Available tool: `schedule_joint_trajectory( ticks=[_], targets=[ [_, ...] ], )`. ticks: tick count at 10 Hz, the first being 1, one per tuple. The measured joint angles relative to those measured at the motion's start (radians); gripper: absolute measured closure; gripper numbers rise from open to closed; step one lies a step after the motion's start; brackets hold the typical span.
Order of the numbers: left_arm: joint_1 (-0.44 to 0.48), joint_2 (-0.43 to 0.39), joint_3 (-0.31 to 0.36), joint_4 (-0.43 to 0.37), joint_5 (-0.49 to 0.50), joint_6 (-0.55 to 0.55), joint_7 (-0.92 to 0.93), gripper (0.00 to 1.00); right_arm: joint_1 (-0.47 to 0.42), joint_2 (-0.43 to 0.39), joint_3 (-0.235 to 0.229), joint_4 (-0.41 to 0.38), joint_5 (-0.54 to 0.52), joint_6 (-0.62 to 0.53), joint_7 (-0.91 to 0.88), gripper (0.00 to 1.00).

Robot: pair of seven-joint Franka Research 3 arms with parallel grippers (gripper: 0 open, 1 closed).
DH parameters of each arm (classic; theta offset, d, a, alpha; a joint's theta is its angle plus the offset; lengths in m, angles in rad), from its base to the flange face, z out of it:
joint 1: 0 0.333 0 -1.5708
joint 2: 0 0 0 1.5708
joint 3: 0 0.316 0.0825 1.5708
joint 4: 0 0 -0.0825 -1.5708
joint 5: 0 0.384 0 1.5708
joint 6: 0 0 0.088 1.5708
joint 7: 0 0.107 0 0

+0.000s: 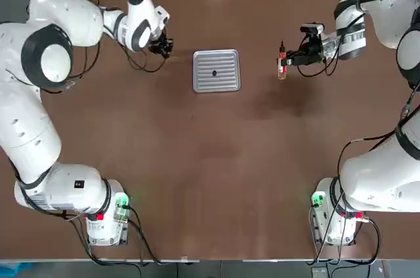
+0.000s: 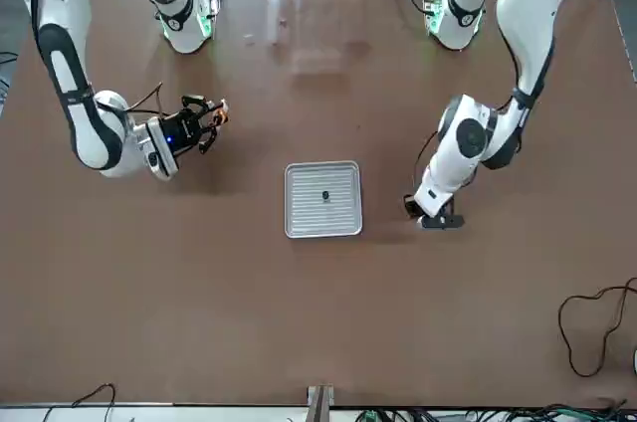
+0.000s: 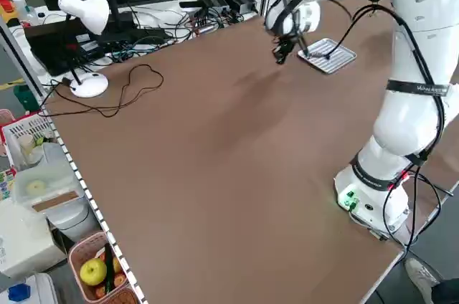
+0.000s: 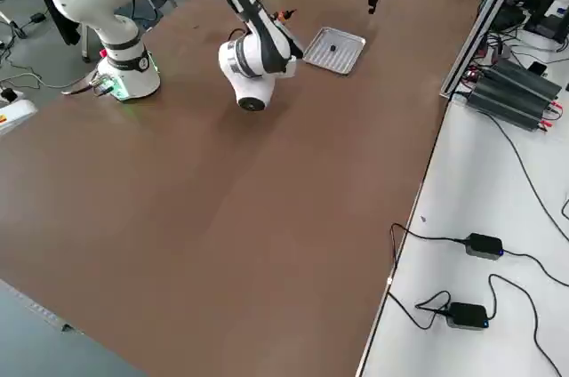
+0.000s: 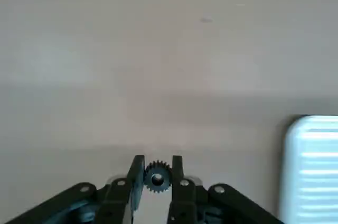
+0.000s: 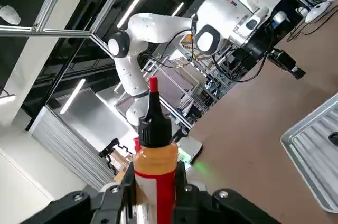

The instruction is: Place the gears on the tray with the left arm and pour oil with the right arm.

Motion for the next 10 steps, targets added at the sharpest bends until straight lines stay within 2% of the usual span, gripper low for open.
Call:
schedule_joint_trajectory(
  ticks=[2, 5, 8, 10],
  targets=[
    [-0.142, 0.033, 0.001, 0.121, -0.001, -0.093, -0.217, 0.75, 0.006, 0.0, 0.0, -0.007, 0.01, 0.0, 0.0, 0.69],
    [-0.257, 0.135, 0.004, 0.275, -0.001, -0.154, -0.399, 0.75, 0.017, 0.0, 0.0, -0.011, 0.015, -0.001, 0.002, 0.69],
    [-0.344, 0.225, 0.014, 0.358, -0.001, -0.154, -0.501, 0.75, 0.058, 0.002, 0.0, -0.029, 0.065, 0.0, 0.008, 0.69],
    [-0.378, 0.241, 0.028, 0.377, -0.001, -0.154, -0.532, 0.75, 0.085, 0.01, 0.0, -0.031, 0.093, 0.0, 0.012, 0.69]
  ],
)
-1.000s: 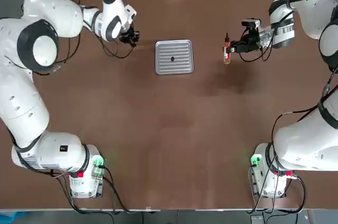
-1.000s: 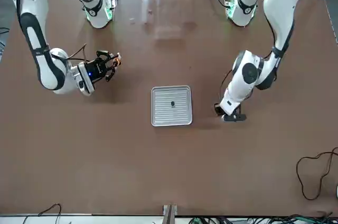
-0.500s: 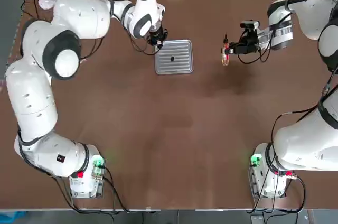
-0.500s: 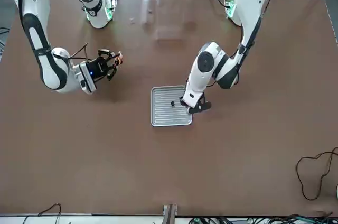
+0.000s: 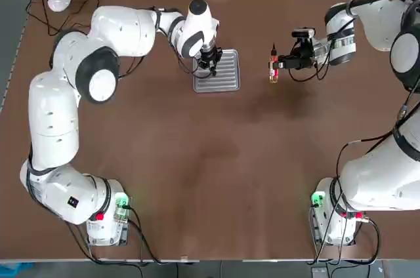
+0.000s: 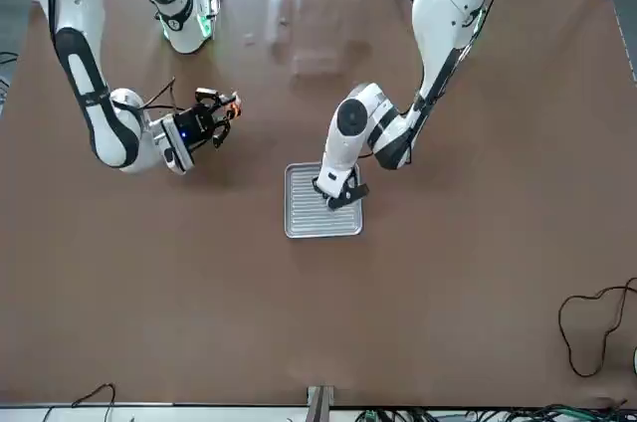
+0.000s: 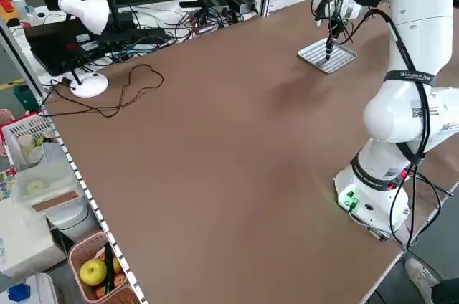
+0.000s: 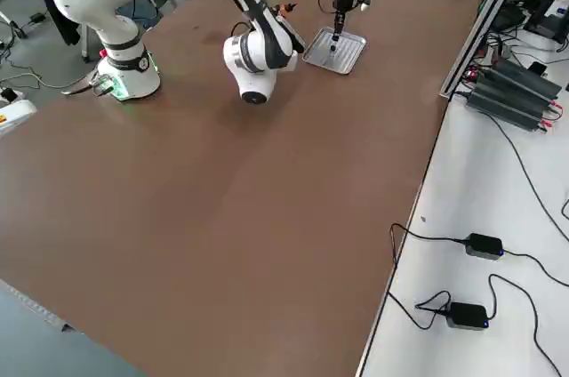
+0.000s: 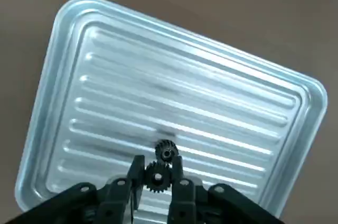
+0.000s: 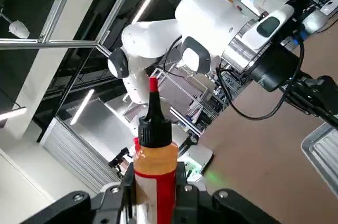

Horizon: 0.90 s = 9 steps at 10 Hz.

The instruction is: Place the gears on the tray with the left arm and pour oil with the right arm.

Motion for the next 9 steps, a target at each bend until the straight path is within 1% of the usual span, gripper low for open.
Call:
schedule_joint_trajectory(
  ticks=[3, 4, 5, 6, 7, 8, 9],
  targets=[
    [-0.019, 0.005, 0.018, 0.009, 0.0, -0.001, -0.005, 0.72, 0.055, 0.066, 0.0, -0.005, 0.078, -0.006, 0.002, 0.69],
    [-0.02, 0.005, 0.021, 0.009, 0.0, -0.001, -0.005, 0.7, 0.085, 0.091, 0.001, -0.006, 0.123, -0.007, 0.002, 0.69],
    [-0.021, 0.005, 0.022, 0.01, 0.0, -0.001, -0.005, 0.65, 0.12, 0.112, 0.001, -0.006, 0.182, -0.007, 0.001, 0.69],
    [-0.021, 0.005, 0.023, 0.01, 0.0, -0.001, -0.005, 0.52, 0.158, 0.123, 0.001, -0.005, 0.244, -0.006, 0.001, 0.69],
    [-0.021, 0.005, 0.023, 0.011, 0.0, -0.001, -0.005, 0.37, 0.19, 0.125, 0.001, -0.003, 0.293, 0.0, 0.009, 0.69],
    [-0.021, 0.005, 0.025, 0.013, 0.0, -0.001, -0.005, 0.24, 0.212, 0.125, 0.001, 0.004, 0.318, 0.017, 0.031, 0.69],
    [-0.021, 0.005, 0.029, 0.017, 0.0, -0.001, -0.005, 0.07, 0.222, 0.125, 0.001, 0.014, 0.328, 0.047, 0.06, 0.69]
  ],
)
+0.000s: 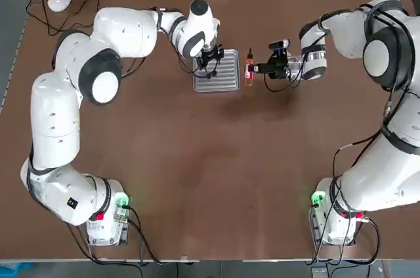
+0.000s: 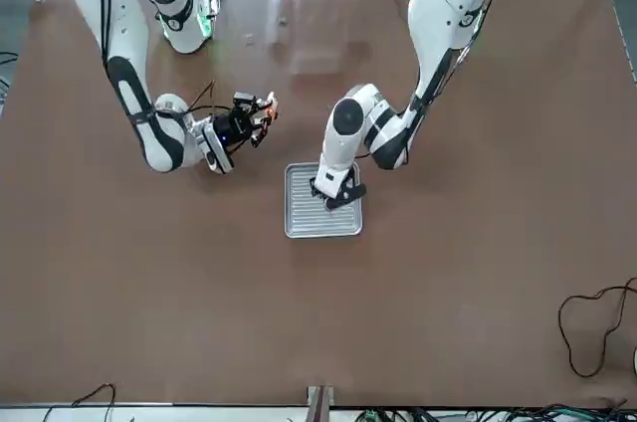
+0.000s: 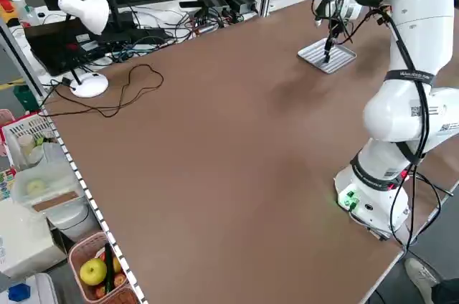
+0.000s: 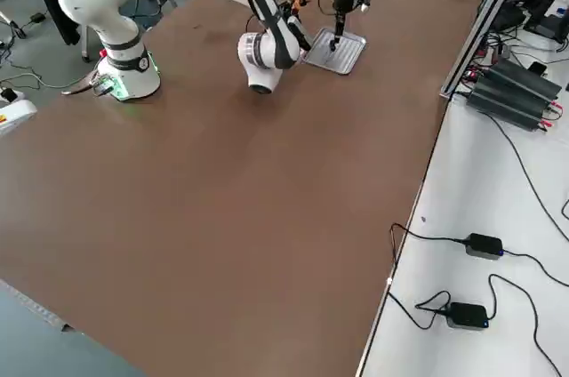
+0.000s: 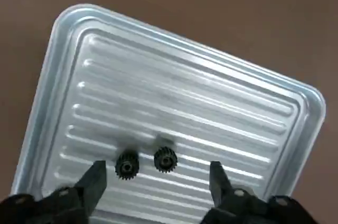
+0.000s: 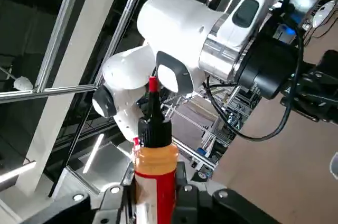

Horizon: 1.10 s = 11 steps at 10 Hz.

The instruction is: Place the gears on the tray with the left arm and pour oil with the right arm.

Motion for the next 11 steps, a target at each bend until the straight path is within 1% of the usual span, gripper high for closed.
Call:
schedule_joint_trajectory(
  ticks=[1, 3, 5, 7, 8, 9, 11],
  targets=[
    [0.002, 0.0, 0.007, 0.008, 0.006, 0.0, 0.002, 0.04, 0.002, 0.0, 0.0, 0.008, 0.002, 0.026, 0.035, 0.69],
    [0.031, -0.008, 0.016, 0.023, 0.052, 0.0, 0.036, 0.01, 0.013, 0.0, 0.0, 0.025, 0.019, 0.099, 0.119, 0.69],
    [0.09, -0.047, 0.016, 0.032, 0.064, -0.044, 0.166, 0.01, 0.064, 0.0, 0.0, 0.047, 0.1, 0.144, 0.188, 0.69],
    [0.17, -0.109, 0.014, 0.035, 0.064, -0.12, 0.335, 0.01, 0.142, 0.0, 0.001, 0.083, 0.188, 0.21, 0.253, 0.69],
    [0.212, -0.138, 0.012, 0.035, 0.063, -0.152, 0.411, 0.01, 0.166, 0.0, 0.001, 0.099, 0.206, 0.238, 0.288, 0.69],
    [0.25, -0.165, 0.01, 0.035, 0.057, -0.182, 0.476, 0.01, 0.174, 0.0, 0.0, 0.106, 0.213, 0.253, 0.329, 0.69],
    [0.343, -0.211, -0.011, 0.035, 0.003, -0.237, 0.617, 0.01, 0.184, 0.0, 0.0, 0.114, 0.215, 0.289, 0.418, 0.69]
  ],
)
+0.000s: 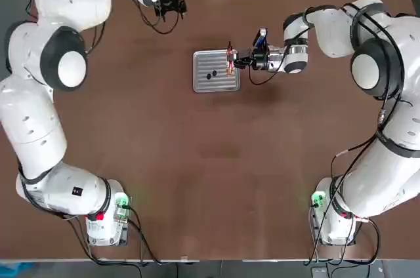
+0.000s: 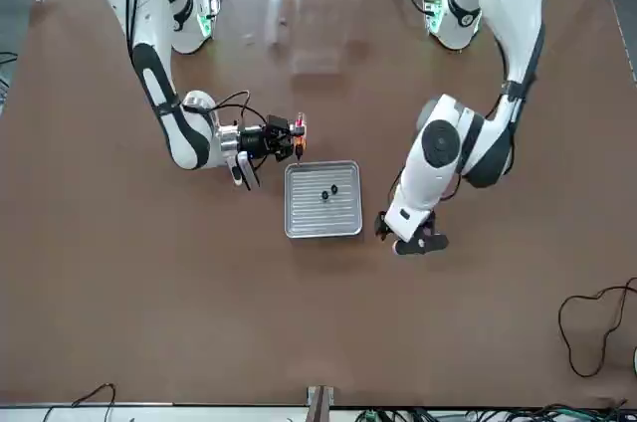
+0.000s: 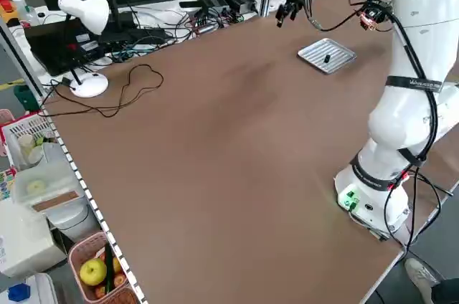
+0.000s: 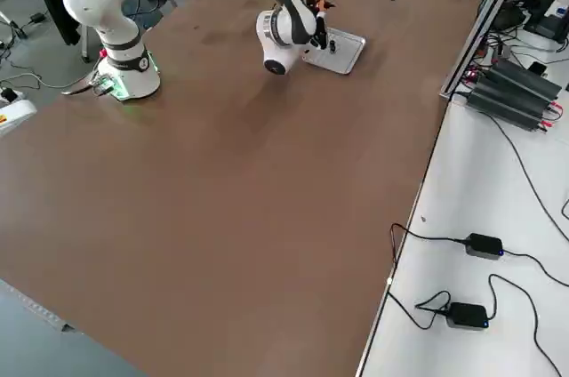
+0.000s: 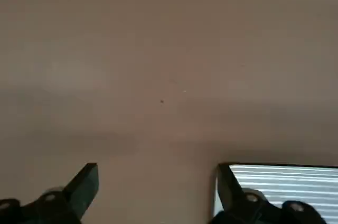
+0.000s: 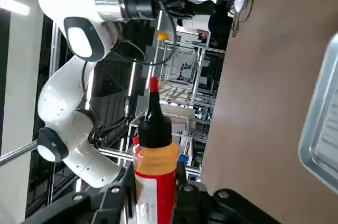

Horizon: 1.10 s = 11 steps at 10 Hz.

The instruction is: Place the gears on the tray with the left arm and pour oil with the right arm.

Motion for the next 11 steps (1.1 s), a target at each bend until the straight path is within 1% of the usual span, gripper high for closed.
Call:
schedule_joint_trajectory(
  ticks=[2, 4, 6, 7, 9, 10, 11],
  targets=[
    [0.139, -0.044, -0.048, 0.0, -0.018, -0.065, 0.124, 0.01, 0.019, 0.0, 0.0, 0.01, 0.002, 0.028, 0.087, 0.69],
    [0.268, -0.096, -0.089, 0.002, -0.038, -0.163, 0.248, 0.01, 0.063, 0.0, 0.0, 0.054, 0.005, 0.095, 0.191, 0.69],
    [0.364, -0.143, -0.1, 0.02, -0.091, -0.261, 0.39, 0.01, 0.092, 0.02, 0.0, 0.096, 0.006, 0.131, 0.27, 0.69],
    [0.392, -0.157, -0.1, 0.058, -0.097, -0.339, 0.42, 0.01, 0.097, 0.039, -0.001, 0.108, 0.006, 0.132, 0.301, 0.69],
    [0.419, -0.169, -0.099, 0.169, -0.097, -0.513, 0.429, 0.01, 0.103, 0.076, -0.001, 0.116, 0.008, 0.131, 0.353, 0.69],
    [0.422, -0.172, -0.099, 0.209, -0.097, -0.576, 0.43, 0.01, 0.105, 0.092, 0.0, 0.116, 0.012, 0.13, 0.385, 0.69],
    [0.427, -0.179, -0.099, 0.227, -0.097, -0.598, 0.44, 0.01, 0.107, 0.103, 0.0, 0.119, 0.017, 0.129, 0.435, 0.69]
  ],
)
